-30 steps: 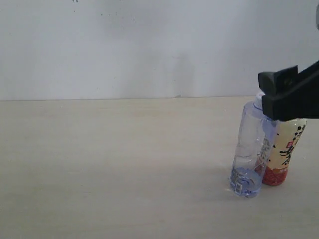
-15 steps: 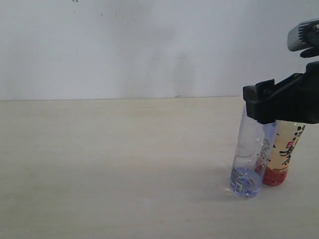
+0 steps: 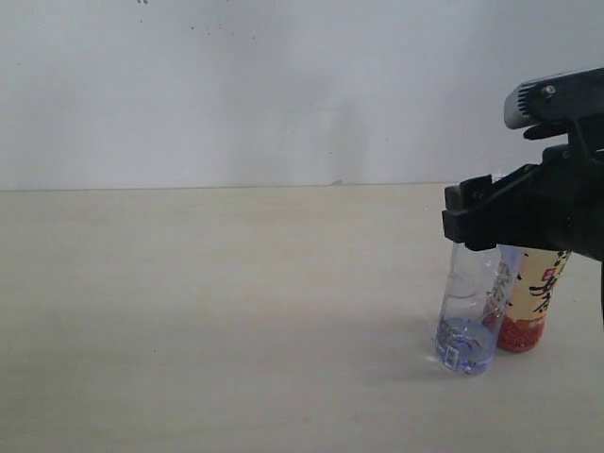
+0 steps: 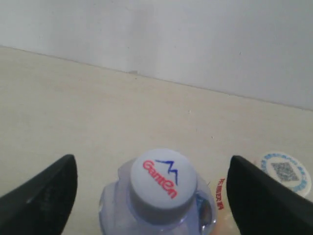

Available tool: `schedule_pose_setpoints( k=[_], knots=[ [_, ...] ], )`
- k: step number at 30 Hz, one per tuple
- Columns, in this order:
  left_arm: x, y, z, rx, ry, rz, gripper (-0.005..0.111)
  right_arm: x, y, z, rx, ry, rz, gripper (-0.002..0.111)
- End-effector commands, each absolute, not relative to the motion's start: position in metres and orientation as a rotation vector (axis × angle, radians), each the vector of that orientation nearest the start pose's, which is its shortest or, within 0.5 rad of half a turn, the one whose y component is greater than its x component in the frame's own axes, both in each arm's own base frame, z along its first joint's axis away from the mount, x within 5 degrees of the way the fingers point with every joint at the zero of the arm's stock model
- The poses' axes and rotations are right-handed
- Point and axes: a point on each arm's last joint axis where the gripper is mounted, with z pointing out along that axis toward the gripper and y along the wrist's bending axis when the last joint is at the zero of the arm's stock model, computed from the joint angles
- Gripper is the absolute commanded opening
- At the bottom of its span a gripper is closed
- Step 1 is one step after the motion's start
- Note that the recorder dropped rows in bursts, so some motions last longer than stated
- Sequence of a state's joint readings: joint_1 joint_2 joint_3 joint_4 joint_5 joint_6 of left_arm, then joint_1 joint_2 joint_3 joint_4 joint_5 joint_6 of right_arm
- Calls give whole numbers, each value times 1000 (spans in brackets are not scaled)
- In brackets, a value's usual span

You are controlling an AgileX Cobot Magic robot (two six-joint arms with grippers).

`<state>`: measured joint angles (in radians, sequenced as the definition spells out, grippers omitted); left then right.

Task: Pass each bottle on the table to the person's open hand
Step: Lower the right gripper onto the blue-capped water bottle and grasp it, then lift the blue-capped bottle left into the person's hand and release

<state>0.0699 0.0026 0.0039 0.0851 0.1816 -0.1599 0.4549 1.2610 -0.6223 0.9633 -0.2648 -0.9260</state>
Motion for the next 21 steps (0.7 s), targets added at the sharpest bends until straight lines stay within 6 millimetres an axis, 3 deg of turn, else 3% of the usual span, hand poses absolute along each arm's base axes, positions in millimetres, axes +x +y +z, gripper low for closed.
schedule_pose_setpoints(
  k=[1, 5, 8, 13, 21],
  knots=[
    [56, 5, 197, -136, 1660, 10, 4, 244, 93, 254, -248, 1930, 67, 78],
    [56, 5, 197, -136, 1660, 10, 4, 244, 93, 253, -245, 1935, 75, 67],
    [56, 5, 197, -136, 1660, 10, 4, 244, 93, 253, -223, 1940, 93, 48],
    [56, 5, 197, -136, 1660, 10, 4, 242, 95, 252, -236, 1961, 121, 2],
    [56, 5, 197, -136, 1660, 10, 4, 239, 94, 258, -237, 1939, 131, 0]
  ],
)
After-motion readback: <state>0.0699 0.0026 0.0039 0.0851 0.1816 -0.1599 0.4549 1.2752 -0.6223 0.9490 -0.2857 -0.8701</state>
